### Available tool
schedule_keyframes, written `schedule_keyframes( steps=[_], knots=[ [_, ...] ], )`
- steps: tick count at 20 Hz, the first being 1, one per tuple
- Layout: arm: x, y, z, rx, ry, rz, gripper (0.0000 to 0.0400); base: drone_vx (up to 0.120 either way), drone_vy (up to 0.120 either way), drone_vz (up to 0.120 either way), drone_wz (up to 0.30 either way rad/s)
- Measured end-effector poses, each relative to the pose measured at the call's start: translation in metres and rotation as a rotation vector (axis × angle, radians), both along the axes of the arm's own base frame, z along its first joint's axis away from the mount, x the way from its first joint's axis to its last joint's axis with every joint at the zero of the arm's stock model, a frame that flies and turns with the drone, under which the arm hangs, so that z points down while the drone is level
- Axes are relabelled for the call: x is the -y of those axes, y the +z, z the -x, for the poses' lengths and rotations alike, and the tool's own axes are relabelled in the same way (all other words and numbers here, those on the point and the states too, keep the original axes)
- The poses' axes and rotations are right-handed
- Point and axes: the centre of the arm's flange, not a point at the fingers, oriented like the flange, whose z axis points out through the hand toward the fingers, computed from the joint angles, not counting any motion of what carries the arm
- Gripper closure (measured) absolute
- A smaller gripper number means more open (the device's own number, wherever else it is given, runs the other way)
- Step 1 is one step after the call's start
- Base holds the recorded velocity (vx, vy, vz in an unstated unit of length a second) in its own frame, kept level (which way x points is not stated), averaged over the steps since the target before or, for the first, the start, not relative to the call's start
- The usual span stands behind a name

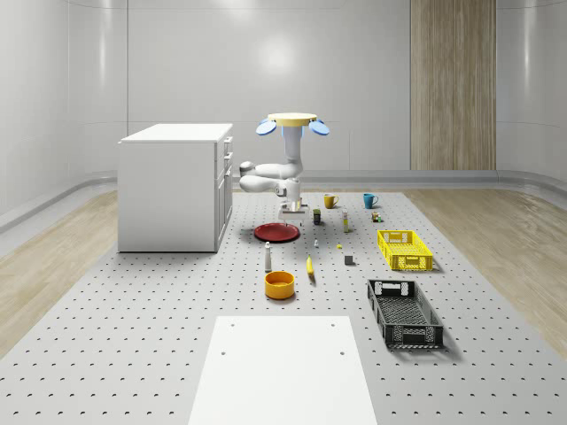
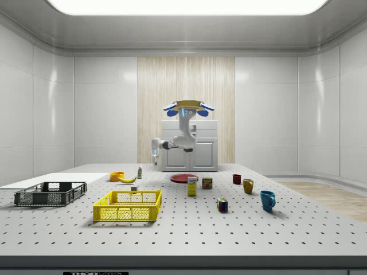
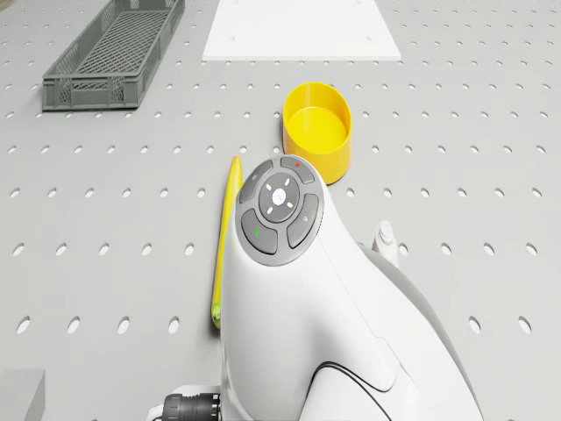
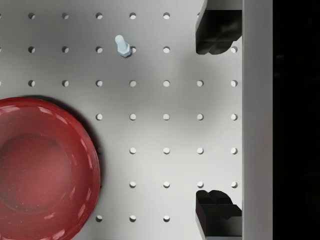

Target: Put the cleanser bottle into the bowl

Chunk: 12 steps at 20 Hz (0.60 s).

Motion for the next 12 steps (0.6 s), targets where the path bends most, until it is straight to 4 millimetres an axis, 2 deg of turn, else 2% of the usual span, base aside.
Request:
schedule_keyframes(
  steps=[12],
  knots=[
    [0.0,0.0,0.0,0.0,0.0,0.0,0.0,0.12,0.0,0.0,0.0]
  ],
)
